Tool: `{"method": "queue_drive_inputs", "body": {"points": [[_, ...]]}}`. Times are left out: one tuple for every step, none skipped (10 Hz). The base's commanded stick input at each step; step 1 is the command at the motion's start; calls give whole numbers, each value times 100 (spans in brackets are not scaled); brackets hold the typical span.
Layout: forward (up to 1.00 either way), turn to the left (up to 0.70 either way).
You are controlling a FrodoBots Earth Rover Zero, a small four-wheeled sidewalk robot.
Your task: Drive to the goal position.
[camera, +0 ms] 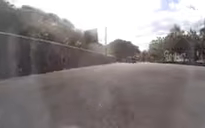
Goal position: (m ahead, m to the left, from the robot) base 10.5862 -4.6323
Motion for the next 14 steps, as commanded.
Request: {"method": "queue_drive_inputs", "body": {"points": [[70,0],[70,0],[70,0],[70,0],[70,0],[70,0],[70,0],[70,0],[70,0],[70,0],[70,0],[70,0],[70,0],[70,0]]}}
